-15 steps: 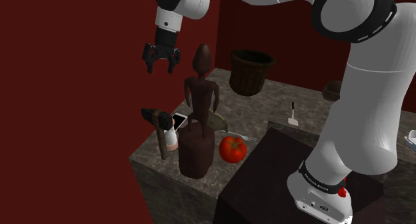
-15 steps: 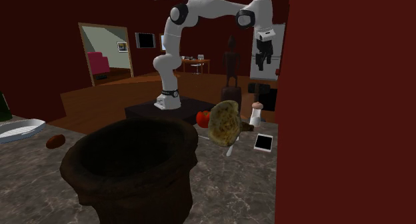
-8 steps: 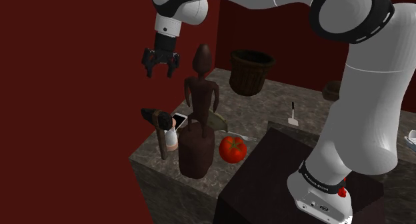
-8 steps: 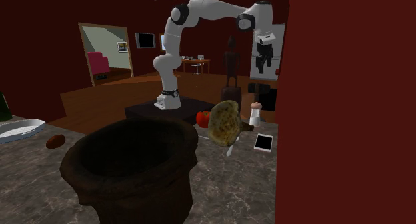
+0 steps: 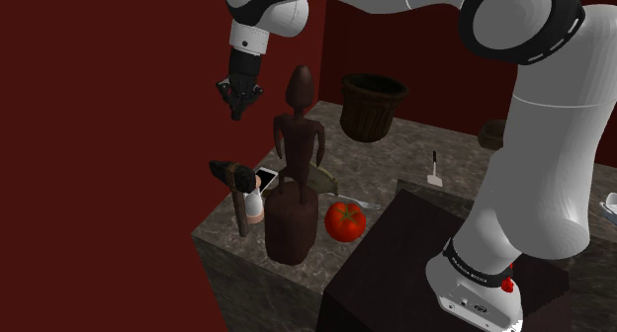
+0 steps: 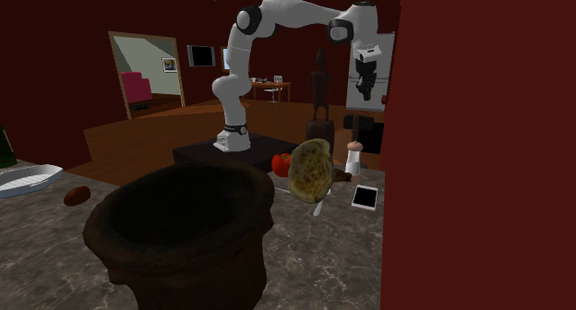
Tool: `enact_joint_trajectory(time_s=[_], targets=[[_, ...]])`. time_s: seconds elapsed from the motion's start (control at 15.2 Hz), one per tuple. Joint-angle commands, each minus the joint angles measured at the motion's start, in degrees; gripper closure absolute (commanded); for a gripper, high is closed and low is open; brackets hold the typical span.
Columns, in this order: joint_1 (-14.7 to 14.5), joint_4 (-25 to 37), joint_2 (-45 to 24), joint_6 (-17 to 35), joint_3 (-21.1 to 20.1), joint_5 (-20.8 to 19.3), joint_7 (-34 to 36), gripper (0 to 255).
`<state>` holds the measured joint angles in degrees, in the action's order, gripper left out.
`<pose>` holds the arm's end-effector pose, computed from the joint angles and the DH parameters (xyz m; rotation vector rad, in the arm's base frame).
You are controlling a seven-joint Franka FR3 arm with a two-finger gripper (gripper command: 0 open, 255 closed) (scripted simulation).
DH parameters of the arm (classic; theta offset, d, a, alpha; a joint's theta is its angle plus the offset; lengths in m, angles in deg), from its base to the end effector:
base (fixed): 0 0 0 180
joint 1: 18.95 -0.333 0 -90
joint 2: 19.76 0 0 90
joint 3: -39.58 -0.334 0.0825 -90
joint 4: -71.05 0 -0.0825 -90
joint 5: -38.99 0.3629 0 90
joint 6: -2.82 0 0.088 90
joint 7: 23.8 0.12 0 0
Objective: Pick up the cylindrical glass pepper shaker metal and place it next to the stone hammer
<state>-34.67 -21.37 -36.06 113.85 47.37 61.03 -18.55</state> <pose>0.6257 0.1268 0.4816 -2.8127 0.1103 -0.0090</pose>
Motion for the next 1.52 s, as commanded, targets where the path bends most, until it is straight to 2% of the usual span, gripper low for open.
enact_joint_trajectory(time_s=[0.0, 0.26, 0.33, 0.59, 0.92, 1.32, 1.45], targets=[[0.00, 0.00, 0.00, 0.00, 0.00, 0.00, 0.00, 255], [0.00, 0.00, 0.00, 0.00, 0.00, 0.00, 0.00, 255], [0.00, 0.00, 0.00, 0.00, 0.00, 0.00, 0.00, 0], [-0.32, -8.64, 0.50, 9.19, -0.35, 1.53, -3.35, 0], [-0.28, -16.41, -1.25, 19.90, -1.22, 4.80, -8.29, 0], [0.72, -21.73, -6.41, 31.66, -3.45, 10.93, -15.84, 0], [0.72, -21.58, -7.08, 32.21, -3.68, 11.24, -16.06, 0]])
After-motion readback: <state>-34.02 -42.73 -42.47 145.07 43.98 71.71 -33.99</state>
